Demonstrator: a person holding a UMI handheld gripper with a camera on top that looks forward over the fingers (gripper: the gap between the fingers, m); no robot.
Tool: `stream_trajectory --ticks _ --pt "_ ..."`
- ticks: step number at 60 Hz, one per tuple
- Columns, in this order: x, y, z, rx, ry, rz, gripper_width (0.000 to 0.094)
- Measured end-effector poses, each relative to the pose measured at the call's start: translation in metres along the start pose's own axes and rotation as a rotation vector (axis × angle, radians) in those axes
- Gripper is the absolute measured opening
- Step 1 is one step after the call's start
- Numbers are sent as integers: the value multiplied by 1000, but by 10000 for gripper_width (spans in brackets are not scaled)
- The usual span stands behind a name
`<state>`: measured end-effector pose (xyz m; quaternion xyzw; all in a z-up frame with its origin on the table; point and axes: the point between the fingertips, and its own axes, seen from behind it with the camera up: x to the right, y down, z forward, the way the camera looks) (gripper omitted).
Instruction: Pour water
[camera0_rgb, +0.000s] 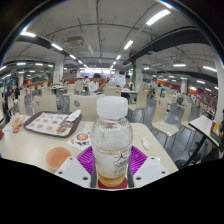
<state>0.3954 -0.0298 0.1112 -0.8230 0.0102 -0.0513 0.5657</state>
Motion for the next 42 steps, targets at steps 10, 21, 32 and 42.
stream_trajectory --ticks 10,21,32,42 --pt "3 52 15 -66 31 61 435" --pt "5 45 9 -9 30 101 541" --pt "9 61 -5 -143 51 138 818" --pt "11 54 -78 -247 98 122 843"
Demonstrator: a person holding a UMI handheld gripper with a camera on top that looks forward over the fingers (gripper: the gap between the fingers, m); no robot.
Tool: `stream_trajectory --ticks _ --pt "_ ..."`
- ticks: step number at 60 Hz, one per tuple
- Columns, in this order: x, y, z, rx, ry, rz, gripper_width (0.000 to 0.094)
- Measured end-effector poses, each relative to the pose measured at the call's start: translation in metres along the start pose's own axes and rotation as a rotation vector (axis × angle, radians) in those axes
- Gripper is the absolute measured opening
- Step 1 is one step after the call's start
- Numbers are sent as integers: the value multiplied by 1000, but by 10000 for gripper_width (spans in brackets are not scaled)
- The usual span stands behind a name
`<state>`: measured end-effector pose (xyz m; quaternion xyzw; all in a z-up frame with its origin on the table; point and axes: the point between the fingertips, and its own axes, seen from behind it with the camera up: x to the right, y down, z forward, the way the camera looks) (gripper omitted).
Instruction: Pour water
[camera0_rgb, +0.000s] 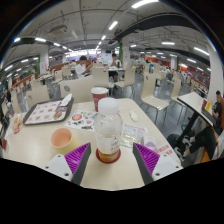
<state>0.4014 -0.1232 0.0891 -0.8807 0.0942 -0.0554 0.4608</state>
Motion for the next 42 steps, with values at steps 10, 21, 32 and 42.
stream_trajectory --ticks 10,21,32,42 --pt "-13 7 -68 -71 -3 -35 847" --pt "-35 13 -146 -101 -49 -47 849" --pt "-49 10 -173 -93 -84 -33 847" --pt "-47 10 -175 -99 -75 -60 847"
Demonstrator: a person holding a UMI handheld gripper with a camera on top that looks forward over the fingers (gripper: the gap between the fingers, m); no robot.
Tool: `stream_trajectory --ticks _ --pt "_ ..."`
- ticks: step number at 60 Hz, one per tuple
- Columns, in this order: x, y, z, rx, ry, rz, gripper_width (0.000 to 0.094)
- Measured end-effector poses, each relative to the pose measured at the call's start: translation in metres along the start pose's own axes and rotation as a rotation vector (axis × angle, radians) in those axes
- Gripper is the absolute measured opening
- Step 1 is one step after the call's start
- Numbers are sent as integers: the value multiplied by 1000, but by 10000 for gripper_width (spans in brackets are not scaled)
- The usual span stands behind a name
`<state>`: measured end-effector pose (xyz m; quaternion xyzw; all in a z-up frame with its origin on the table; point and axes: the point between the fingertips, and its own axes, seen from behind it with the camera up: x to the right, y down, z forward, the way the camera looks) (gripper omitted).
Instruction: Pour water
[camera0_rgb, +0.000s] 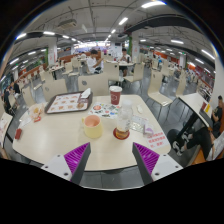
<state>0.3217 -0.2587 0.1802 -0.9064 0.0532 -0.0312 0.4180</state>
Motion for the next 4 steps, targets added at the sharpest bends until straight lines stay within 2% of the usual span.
stream_trajectory --ticks 4 --pt "-2 -3 -1 5 -4 -4 848"
